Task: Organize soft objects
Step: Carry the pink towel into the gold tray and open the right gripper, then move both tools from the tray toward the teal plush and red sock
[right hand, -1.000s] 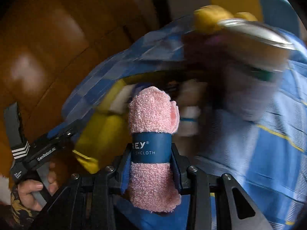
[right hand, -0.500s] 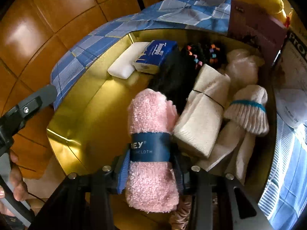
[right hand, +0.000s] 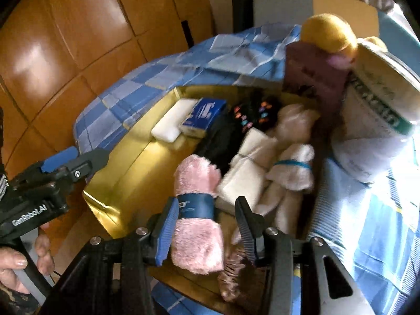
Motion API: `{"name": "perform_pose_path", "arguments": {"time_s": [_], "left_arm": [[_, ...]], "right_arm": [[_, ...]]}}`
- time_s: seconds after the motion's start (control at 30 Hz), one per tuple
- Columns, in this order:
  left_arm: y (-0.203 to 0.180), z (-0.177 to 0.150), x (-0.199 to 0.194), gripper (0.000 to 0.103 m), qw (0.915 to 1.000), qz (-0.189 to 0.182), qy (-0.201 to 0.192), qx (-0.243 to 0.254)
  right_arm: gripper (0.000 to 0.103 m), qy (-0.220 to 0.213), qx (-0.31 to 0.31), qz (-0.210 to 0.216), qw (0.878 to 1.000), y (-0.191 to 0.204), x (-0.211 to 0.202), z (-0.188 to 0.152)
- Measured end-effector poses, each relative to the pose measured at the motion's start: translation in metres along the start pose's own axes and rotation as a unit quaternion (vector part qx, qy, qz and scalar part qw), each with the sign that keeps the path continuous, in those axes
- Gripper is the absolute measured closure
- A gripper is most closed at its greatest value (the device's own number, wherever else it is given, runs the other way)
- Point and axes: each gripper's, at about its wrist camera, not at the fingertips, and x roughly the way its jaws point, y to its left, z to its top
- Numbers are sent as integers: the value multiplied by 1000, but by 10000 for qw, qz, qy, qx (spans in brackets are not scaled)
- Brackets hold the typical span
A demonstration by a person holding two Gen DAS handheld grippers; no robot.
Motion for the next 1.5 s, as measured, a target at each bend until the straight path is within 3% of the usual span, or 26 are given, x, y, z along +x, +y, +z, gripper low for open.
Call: {"name": "perform_pose_path", "arguments": {"time_s": [0.47,0.77,0.93,1.07,1.17,1.3,1.5], "left_arm": [[-47,-3,-13,17,9975,-378,-43,599],[-93,-8,-20,17,9905,-735,-21,1162],[-120,-13,-23,17,9841,-930,-2,1513],[-142,-17,-25,17,9782,-1048,8,1790],[-156,-20,-24,17,9748,-1116,78,1928],[-175,-25,-19,17,9698,-1201,184,2114],[-208,-32,-14,17,9587,-1527,382,2370]], "right_arm": [[58,-798,616,-973,9901,-81,-82,-10],[58,-1144,1227,-2016,9650,-169,-139,-27],[58,-1478,1823,-2827,9301,-231,-178,-46],[58,-1702,2447,-3575,8851,-285,-202,-73],[58,-1749,3102,-3995,8447,-323,-211,-105],[58,-2158,4056,-3589,8125,-351,-234,-130],[58,-2534,4689,-3093,7876,-363,-249,-155]]}}
